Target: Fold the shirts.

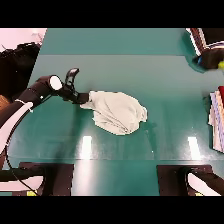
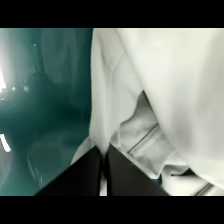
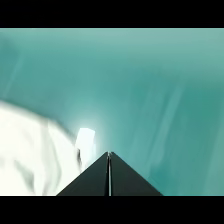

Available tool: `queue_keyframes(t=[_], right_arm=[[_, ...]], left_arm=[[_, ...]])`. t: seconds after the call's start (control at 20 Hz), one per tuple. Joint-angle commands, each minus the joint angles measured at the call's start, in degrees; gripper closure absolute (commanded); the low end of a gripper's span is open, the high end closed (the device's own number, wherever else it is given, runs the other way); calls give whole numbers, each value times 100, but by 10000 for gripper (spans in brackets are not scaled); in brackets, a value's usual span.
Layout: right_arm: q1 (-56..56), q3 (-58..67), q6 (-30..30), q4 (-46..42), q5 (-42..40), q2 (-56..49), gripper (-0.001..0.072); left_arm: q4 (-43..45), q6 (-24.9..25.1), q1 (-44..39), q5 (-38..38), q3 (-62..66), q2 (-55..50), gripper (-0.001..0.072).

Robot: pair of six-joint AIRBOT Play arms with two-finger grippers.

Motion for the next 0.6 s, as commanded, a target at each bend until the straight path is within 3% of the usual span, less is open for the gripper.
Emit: queue_keyframes(t=[0.0, 0.05, 0.1, 0.35, 0.55], right_arm=[[-146, -1429, 116, 52, 525, 0, 530], [-83, -1904, 109, 177, 428, -28, 380], [7, -2332, 105, 402, 275, -94, 338], [1080, -3294, -221, 1816, -920, -1047, 338], [1705, -2828, -216, 1843, -1327, -1875, 338]], left_arm=[[389, 20, 83, -341, 667, -4, 678], [391, 17, 83, -391, 863, -4, 679], [389, 17, 81, -393, 1029, -4, 678], [350, 17, 81, -396, 1169, -11, 678], [352, 17, 81, -459, 1169, -11, 678]])
